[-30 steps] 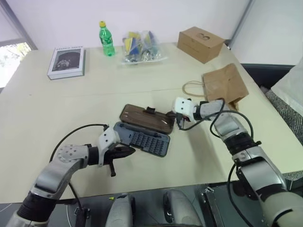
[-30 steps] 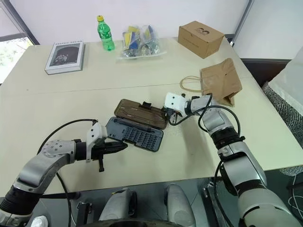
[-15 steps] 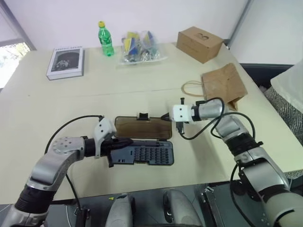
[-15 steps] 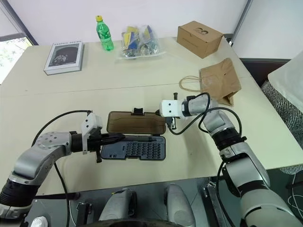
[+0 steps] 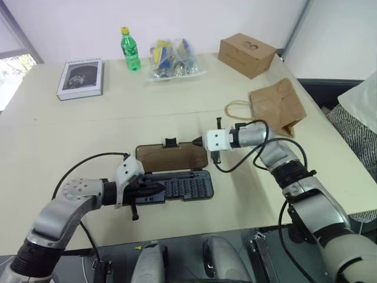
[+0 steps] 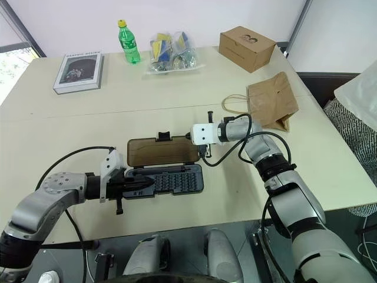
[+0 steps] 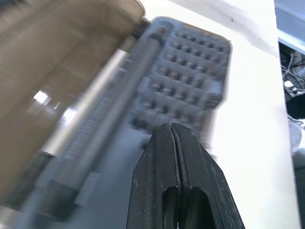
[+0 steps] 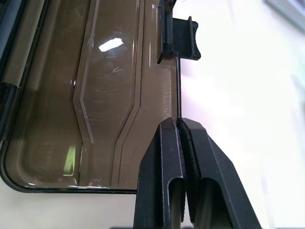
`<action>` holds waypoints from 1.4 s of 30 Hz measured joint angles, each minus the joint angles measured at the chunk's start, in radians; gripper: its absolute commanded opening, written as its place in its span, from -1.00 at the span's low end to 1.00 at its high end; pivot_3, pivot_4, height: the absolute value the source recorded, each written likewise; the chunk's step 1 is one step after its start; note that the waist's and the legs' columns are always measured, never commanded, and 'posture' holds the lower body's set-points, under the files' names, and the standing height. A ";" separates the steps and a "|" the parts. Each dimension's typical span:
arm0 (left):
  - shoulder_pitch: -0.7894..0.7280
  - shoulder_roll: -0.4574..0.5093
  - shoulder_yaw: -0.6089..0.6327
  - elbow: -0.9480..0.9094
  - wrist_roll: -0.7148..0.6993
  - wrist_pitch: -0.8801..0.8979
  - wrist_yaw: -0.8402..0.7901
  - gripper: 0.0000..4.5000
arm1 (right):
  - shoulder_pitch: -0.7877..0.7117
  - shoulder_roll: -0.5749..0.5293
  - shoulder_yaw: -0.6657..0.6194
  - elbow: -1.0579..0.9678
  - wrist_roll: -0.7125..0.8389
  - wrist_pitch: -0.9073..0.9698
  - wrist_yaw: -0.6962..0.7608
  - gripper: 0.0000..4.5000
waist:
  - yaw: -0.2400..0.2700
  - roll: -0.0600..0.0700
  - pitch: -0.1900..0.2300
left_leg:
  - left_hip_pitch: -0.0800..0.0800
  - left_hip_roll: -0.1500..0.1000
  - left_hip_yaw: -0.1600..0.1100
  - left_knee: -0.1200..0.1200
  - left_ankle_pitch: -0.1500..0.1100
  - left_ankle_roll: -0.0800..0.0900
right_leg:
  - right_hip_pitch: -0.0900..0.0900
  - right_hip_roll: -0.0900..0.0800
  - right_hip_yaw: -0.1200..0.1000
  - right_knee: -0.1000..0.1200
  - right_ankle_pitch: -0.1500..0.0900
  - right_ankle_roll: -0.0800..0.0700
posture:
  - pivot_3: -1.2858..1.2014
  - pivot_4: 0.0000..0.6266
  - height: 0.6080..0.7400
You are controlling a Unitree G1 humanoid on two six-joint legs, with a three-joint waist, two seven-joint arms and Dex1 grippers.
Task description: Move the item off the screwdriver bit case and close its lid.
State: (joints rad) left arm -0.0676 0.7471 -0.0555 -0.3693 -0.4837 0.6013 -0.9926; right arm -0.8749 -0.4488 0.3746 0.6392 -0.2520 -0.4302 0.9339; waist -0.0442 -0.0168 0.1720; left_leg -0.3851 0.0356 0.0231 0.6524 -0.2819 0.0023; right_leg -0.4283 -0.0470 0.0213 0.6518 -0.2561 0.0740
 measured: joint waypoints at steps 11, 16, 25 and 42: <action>0.007 0.011 0.001 0.008 0.006 -0.015 0.008 -1.00 | 0.062 -0.083 -0.012 -0.197 -0.002 -0.004 -0.021 -0.99 | 0.004 0.000 0.000 | -0.001 0.000 0.000 0.000 0.000 0.000 | 0.000 -0.001 0.000 0.000 0.000 0.000 | 0.03 -0.52 1.00; -0.018 0.005 0.001 0.022 0.014 -0.023 0.014 -1.00 | 0.139 -0.126 -0.036 -0.359 -0.004 0.013 -0.040 -0.99 | 0.006 0.000 0.000 | -0.001 -0.001 0.000 0.000 0.000 0.000 | 0.000 -0.001 0.000 0.000 0.000 0.000 | 0.03 -0.52 1.00; -0.057 -0.011 0.001 0.054 0.014 -0.026 0.015 -1.00 | 0.244 -0.147 -0.050 -0.565 -0.057 0.061 -0.109 -0.99 | 0.001 0.000 0.000 | 0.000 0.000 0.000 0.000 0.000 0.000 | 0.000 0.000 0.000 0.000 0.000 0.000 | 0.03 -0.52 1.00; -0.225 -0.028 0.115 -0.023 -0.225 0.124 0.035 -1.00 | 0.251 -0.158 -0.048 -0.590 -0.077 0.074 -0.114 -0.99 | 0.003 0.000 0.000 | -0.001 -0.001 0.000 0.001 0.000 0.000 | 0.000 0.001 0.000 0.000 0.000 0.000 | 0.03 -0.52 1.00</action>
State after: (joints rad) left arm -0.2926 0.7191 0.0599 -0.3921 -0.7085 0.7253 -0.9576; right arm -0.6243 -0.6072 0.3265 0.0491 -0.3294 -0.3562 0.8194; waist -0.0408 -0.0169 0.1723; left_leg -0.3859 0.0350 0.0228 0.6535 -0.2819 0.0023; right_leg -0.4284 -0.0464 0.0209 0.6518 -0.2561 0.0742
